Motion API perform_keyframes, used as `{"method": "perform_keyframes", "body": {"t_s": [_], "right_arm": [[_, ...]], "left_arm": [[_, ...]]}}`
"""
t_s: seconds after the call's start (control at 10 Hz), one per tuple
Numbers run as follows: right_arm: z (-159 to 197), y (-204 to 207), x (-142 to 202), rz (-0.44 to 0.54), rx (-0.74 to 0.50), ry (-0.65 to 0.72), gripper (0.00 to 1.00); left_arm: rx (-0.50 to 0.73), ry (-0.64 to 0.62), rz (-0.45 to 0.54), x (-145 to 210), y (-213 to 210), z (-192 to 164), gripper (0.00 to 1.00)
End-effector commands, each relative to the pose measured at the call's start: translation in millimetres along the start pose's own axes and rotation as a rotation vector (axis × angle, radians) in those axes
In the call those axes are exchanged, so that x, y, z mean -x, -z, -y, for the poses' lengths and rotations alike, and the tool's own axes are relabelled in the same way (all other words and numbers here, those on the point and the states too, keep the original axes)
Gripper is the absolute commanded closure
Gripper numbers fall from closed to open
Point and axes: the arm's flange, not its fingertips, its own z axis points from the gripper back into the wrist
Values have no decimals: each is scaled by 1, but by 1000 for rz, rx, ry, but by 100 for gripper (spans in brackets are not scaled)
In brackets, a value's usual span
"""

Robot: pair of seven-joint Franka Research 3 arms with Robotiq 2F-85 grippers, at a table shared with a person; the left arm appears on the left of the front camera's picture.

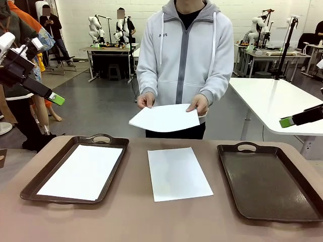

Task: Sort the A4 documents.
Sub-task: Receive the A4 Paper.

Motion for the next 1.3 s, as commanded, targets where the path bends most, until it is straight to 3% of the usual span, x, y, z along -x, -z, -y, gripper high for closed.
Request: {"method": "perform_keyframes", "body": {"t_s": [0.0, 1.2], "right_arm": [[0, 2, 0, 2, -8, 2, 0], [0, 2, 0, 2, -8, 2, 0]], "left_arm": [[-5, 7, -1, 0, 0, 0, 0], [-5, 7, -1, 0, 0, 0, 0]]}}
